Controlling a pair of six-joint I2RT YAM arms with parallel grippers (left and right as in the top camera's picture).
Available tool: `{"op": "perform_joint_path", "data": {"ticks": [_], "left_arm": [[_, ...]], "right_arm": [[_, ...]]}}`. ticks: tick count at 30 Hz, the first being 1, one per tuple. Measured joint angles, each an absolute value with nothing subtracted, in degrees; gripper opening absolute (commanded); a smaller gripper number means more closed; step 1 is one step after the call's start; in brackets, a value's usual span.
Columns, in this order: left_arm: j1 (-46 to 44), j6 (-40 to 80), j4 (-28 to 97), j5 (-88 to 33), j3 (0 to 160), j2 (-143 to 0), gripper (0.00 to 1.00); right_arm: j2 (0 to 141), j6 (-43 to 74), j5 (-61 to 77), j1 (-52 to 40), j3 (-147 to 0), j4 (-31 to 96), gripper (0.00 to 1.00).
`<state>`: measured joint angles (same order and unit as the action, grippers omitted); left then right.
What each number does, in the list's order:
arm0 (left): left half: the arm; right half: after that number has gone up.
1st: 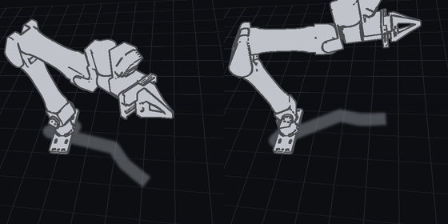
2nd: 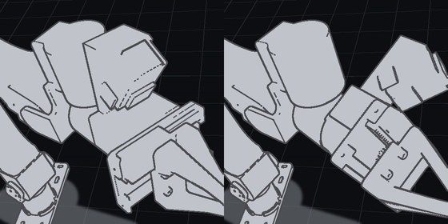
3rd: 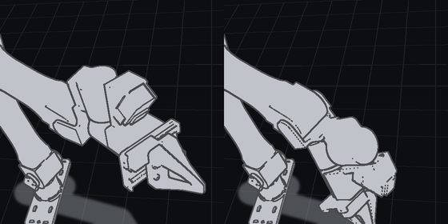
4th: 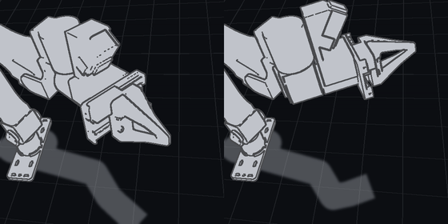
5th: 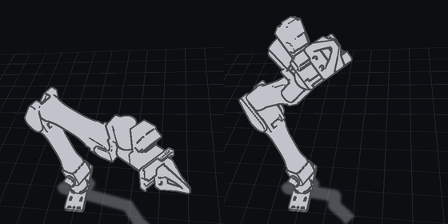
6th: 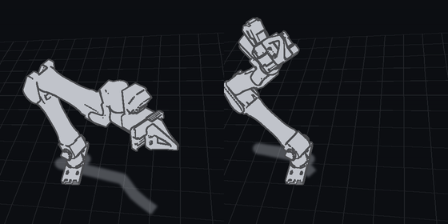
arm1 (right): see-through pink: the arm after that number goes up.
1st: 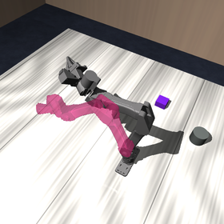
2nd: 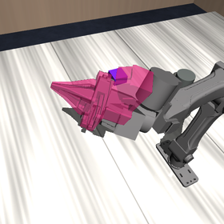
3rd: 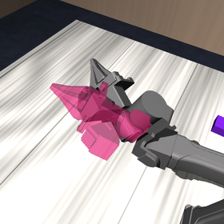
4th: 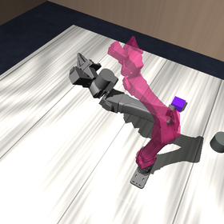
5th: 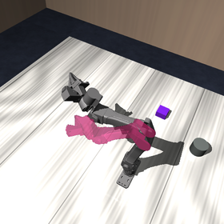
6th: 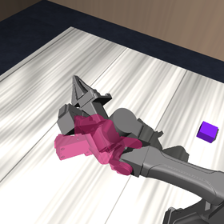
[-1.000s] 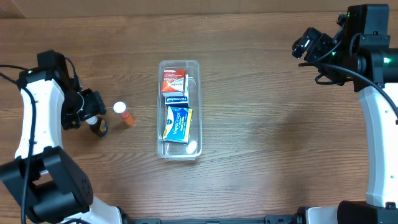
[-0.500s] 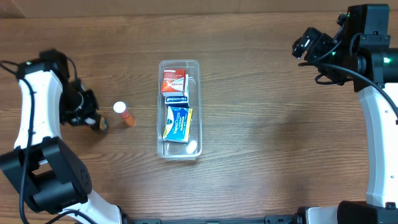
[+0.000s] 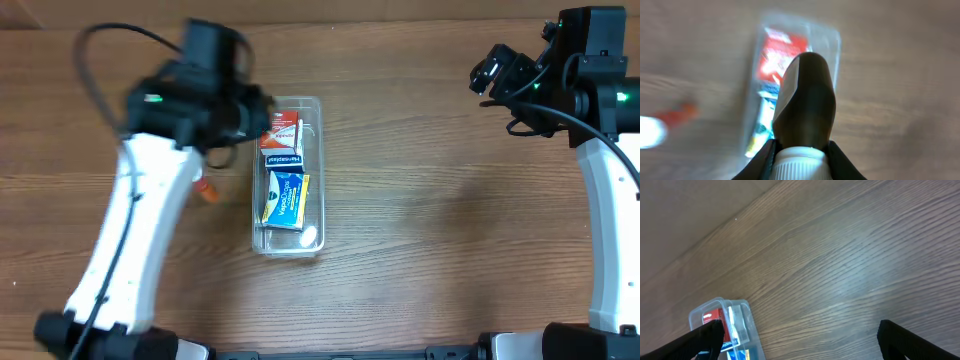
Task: Pack container
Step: 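Carry the syrup bottle right and drop it into the container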
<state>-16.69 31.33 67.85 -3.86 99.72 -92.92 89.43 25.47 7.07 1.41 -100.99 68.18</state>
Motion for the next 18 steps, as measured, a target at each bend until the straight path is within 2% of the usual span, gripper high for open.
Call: {"op": "perform_joint_path", "data": {"ticks": [5,14,16,17,18], "left_arm": [[-23.05,38.79,59.42,-4.14,90.13,-98.85,0.14],[-24.95,45.56,52.66,-4.21,89.17,-110.52,0.15],[-24.88,47.79,51.96,-4.58,89.17,-111.74,0.21],[-24.88,48.97,51.88,-4.64,89.17,-111.74,0.28],[-24.88,49.93,51.79,-4.75,89.17,-111.74,0.48]], "right_arm": [[89.43,25.50,7.09,1.41,-100.99,68.16,1.00],[89.43,25.50,7.09,1.41,-100.99,68.18,1.00],[89.43,25.47,7.09,1.41,-100.99,68.14,1.00],[89.43,25.50,7.09,1.41,-100.99,68.18,1.00],[89.43,25.50,7.09,1.41,-100.99,68.16,1.00]]}}
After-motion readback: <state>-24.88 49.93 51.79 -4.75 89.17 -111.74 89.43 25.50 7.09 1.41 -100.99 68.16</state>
